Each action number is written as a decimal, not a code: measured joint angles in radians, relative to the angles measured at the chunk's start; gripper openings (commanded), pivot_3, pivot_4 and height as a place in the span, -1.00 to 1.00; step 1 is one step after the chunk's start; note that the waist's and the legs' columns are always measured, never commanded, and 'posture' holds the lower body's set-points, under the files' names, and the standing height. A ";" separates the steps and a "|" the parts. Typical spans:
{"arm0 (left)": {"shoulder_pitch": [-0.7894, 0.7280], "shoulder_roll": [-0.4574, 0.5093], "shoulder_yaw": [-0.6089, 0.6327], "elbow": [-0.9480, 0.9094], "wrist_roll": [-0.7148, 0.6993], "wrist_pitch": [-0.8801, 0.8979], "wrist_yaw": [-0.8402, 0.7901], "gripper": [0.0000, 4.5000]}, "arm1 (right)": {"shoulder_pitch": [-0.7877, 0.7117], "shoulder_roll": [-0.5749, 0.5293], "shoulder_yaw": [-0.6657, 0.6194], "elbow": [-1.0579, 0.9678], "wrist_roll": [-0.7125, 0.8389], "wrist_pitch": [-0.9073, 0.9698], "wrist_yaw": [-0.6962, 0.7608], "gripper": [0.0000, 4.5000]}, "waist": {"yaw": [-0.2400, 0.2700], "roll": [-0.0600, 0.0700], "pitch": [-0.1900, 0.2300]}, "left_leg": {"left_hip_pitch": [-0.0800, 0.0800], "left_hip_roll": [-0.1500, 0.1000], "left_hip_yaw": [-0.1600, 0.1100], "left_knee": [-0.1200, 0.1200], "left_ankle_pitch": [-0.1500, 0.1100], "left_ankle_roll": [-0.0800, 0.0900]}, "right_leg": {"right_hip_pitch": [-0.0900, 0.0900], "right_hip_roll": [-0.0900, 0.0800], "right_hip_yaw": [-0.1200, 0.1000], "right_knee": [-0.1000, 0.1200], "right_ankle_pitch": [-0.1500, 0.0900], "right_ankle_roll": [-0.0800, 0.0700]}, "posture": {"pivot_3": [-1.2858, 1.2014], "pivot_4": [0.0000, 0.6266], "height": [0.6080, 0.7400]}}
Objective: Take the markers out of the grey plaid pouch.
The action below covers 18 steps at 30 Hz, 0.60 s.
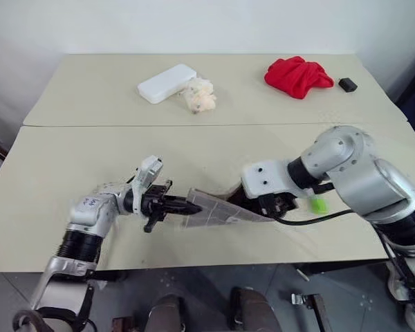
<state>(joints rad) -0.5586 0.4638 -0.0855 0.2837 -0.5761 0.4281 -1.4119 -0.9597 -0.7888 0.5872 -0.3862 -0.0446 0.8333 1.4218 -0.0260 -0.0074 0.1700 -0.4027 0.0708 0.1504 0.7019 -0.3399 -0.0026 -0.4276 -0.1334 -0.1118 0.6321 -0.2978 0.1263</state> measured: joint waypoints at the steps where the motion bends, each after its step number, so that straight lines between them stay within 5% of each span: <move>1: 0.000 -0.018 0.006 0.013 0.013 -0.039 0.011 -1.00 | -0.001 0.024 0.016 0.004 -0.011 0.018 -0.023 0.40 | 0.001 0.000 0.000 | -0.001 0.000 0.000 0.000 0.000 0.000 | 0.000 0.000 0.000 0.000 0.000 0.000 | 0.03 -0.52 1.00; 9: 0.019 -0.034 0.012 0.042 0.068 -0.206 0.024 -1.00 | -0.004 0.077 0.132 0.055 -0.133 0.040 -0.176 0.40 | -0.002 0.000 0.000 | 0.000 0.000 0.000 0.000 0.000 0.000 | 0.000 0.000 0.000 0.001 0.000 0.000 | 0.03 -0.52 1.00; 18: 0.034 -0.041 0.025 0.038 0.074 -0.247 0.044 -1.00 | -0.015 0.106 0.205 0.115 -0.192 -0.005 -0.165 0.40 | -0.002 0.000 0.000 | 0.001 0.000 0.000 0.000 0.000 0.000 | 0.001 0.000 0.000 0.001 0.000 0.000 | 0.03 -0.52 1.00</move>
<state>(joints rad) -0.5247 0.4224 -0.0605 0.3213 -0.5024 0.1812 -1.3675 -0.9742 -0.6832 0.7923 -0.2711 -0.2365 0.8282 1.2565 -0.0282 -0.0077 0.1698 -0.4021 0.0708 0.1502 0.7024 -0.3399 -0.0026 -0.4270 -0.1335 -0.1120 0.6334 -0.2978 0.1263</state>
